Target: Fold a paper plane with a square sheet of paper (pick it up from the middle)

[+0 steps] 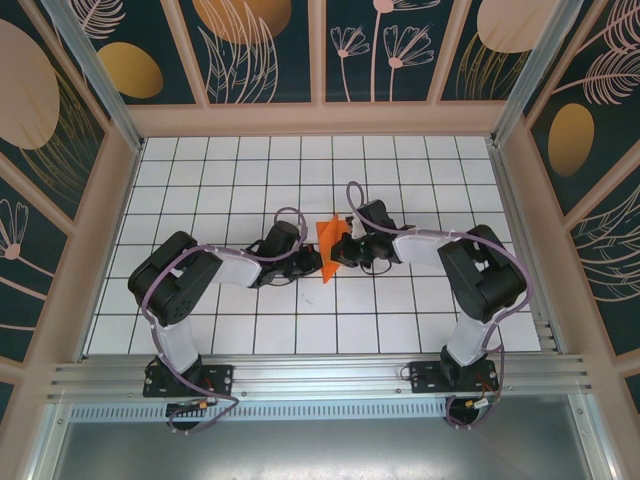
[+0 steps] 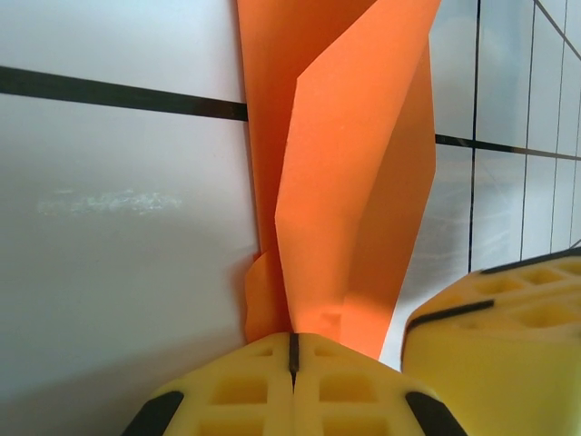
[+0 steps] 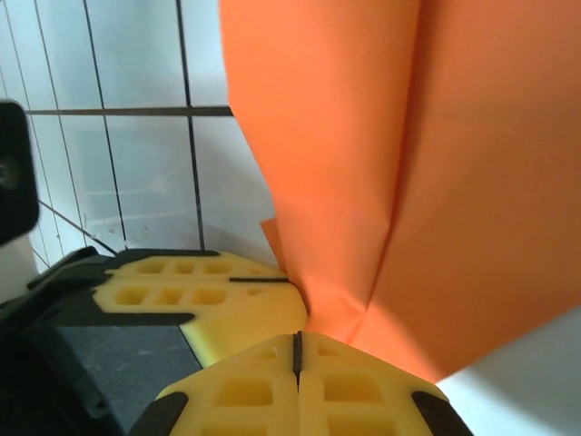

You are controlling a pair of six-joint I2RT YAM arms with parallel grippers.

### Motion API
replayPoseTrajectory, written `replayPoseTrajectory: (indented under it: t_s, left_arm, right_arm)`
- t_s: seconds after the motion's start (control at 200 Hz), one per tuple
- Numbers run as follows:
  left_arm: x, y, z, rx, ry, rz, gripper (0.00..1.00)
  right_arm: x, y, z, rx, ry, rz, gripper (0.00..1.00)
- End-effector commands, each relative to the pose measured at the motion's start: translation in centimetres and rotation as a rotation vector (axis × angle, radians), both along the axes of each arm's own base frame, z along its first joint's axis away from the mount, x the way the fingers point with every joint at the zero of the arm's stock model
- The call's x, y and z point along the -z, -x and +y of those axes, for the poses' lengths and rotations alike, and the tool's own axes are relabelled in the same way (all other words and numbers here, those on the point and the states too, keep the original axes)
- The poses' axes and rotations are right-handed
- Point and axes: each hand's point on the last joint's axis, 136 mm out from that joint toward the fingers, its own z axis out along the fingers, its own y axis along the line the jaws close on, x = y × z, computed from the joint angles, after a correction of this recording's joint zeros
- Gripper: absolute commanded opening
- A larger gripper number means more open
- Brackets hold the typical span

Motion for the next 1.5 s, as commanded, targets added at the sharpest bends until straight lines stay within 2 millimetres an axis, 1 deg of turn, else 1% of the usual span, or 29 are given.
replayPoseTrajectory:
  t_s: [0.0,0.16,0.33,0.435,0.525,0.645,0.741,0.841,0.931,1.106,1.221,1.286,1.361,1.496]
  left_arm:
    - [5.8,0.9,4.6,-0.07,-0.256,0.07,0.0]
    - [5.9,0.8,4.6,-0.067,-0.266,0.07,0.0]
    - [5.9,0.8,4.6,-0.065,-0.266,0.07,0.0]
    - [6.0,0.8,4.6,-0.063,-0.268,0.071,0.0]
    - [6.0,0.9,4.7,-0.064,-0.272,0.07,0.0]
    - [5.9,0.8,4.9,-0.07,-0.286,0.064,0.0]
    - [5.9,0.7,4.9,-0.067,-0.286,0.063,0.0]
    - [5.8,0.7,4.7,-0.065,-0.282,0.063,0.0]
    - [5.8,0.7,4.6,-0.063,-0.277,0.063,0.0]
    - [5.8,0.7,4.6,-0.062,-0.272,0.064,0.0]
    - [5.8,0.8,4.6,-0.061,-0.273,0.064,0.0]
    - [5.7,0.7,4.6,-0.063,-0.272,0.063,0.0]
    - [5.7,0.8,4.7,-0.063,-0.272,0.065,0.0]
    - [5.6,0.8,4.6,-0.06,-0.272,0.061,0.0]
  right_arm:
    - [0.7,0.7,0.5,-0.007,-0.006,0.024,0.02]
    - [1.4,0.8,1.1,-0.021,-0.016,0.036,0.01]
    - [3.6,1.2,0.7,-0.016,0.027,0.073,0.01]
    - [4.0,1.4,0.5,-0.018,0.041,0.079,0.01]
    - [3.0,1.2,0.5,-0.016,0.038,0.054,0.01]
    - [0.8,1.3,0.6,-0.022,0.0,0.019,0.02]
    - [0.1,1.8,0.7,-0.028,-0.021,0.012,0.02]
    - [0.2,2.2,1.0,-0.036,-0.031,0.02,0.02]
    - [0.5,2.3,1.2,-0.034,-0.036,0.027,0.02]
    - [2.5,2.8,1.2,-0.033,-0.019,0.066,0.02]
    - [4.3,3.3,0.4,-0.024,0.04,0.094,0.02]
    - [4.7,3.5,0.2,-0.025,0.049,0.1,0.02]
    - [4.7,3.6,0.2,-0.025,0.053,0.1,0.02]
    - [2.8,3.4,0.6,-0.03,0.023,0.062,0.02]
